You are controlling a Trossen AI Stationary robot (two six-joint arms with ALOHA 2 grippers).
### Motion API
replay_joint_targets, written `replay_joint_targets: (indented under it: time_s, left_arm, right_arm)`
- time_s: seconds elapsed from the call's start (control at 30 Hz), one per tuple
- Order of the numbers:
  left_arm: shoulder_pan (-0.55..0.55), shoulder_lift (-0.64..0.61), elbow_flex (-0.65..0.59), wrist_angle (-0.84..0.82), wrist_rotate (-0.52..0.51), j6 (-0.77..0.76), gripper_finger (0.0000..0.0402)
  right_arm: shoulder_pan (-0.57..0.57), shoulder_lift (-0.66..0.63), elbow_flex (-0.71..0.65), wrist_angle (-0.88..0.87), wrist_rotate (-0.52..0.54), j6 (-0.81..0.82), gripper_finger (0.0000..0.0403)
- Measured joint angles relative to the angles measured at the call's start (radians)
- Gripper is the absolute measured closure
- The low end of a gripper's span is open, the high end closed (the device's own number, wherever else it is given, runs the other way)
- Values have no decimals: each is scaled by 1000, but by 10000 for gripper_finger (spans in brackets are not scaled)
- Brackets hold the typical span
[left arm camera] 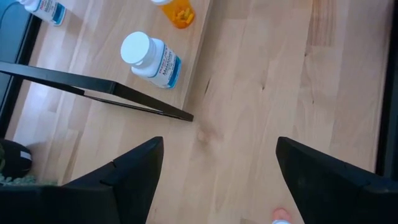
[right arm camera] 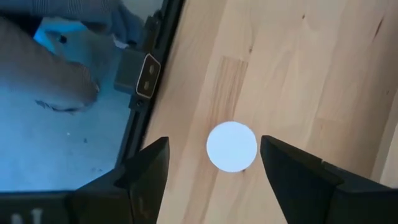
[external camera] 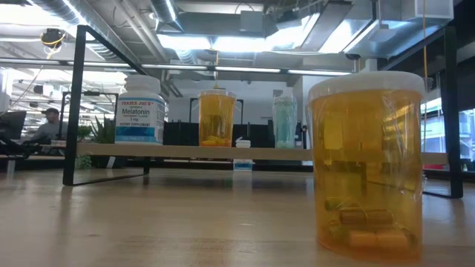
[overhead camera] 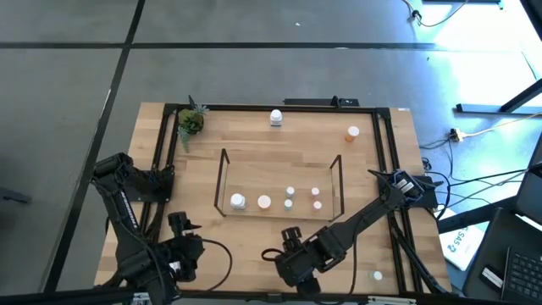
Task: Pick and place medicine bottles onto shelf by color
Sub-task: Put the bottom orange pill bottle on the shelf aligned with the other orange pill bottle
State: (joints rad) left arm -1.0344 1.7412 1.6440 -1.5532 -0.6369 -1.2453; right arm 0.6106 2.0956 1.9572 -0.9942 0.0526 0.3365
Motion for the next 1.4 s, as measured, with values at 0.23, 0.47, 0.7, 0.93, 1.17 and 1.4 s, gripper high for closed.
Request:
replay_joint_targets:
  time_s: [0.23, 0.47, 0.7, 0.93, 1.17, 1.4]
  left_arm:
    - [0, 0, 0, 0, 0, 0, 95]
    - [0, 0, 0, 1, 0, 0, 95]
    - [0, 0, 0, 2, 0, 0, 95]
    - [0, 0, 0, 2, 0, 0, 95]
    - [0, 0, 0, 2, 0, 0, 95]
    - [0, 0, 0, 2, 0, 0, 95]
  right_arm:
    - [0, 0, 0, -4, 17, 18, 149]
    - [0, 0, 0, -4, 93, 10, 115]
    - [-2, 24, 0, 10, 182, 10, 48]
    - [-2, 73, 0, 9, 181, 34, 41]
    - [-2, 89, 0, -41, 133, 157, 41]
    - [-2, 95, 0, -39, 101, 195, 40]
